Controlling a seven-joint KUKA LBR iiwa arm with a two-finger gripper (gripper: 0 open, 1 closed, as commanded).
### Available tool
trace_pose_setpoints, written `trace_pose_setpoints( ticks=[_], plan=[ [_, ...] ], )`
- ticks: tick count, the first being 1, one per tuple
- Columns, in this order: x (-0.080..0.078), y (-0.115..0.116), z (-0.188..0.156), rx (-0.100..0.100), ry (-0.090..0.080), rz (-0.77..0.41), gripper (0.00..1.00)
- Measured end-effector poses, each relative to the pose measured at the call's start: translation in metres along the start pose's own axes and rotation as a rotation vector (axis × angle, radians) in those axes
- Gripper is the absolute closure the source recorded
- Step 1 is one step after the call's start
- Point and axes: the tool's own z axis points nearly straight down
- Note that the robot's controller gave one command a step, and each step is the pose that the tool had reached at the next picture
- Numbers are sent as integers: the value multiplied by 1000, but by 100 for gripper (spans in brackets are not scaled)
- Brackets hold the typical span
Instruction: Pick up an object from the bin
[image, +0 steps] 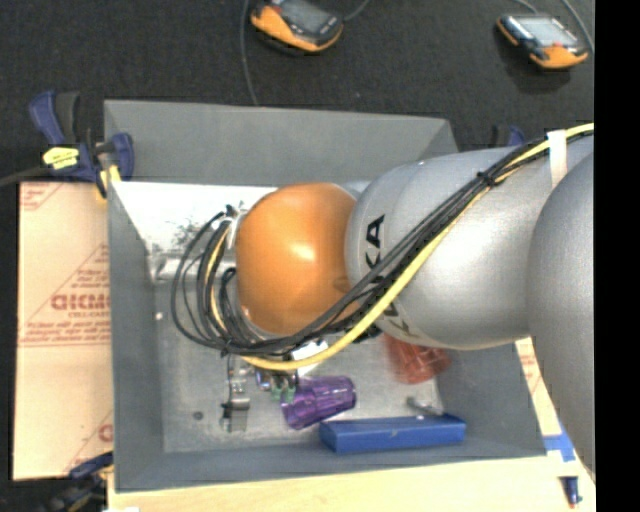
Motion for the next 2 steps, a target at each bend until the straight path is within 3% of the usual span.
trace_pose_setpoints(
  ticks=[1,2],
  plan=[
    [-2,-1,-5,-2,-8,5,0],
    [-10,-8,39,-2,-11,-138,0]
  ],
)
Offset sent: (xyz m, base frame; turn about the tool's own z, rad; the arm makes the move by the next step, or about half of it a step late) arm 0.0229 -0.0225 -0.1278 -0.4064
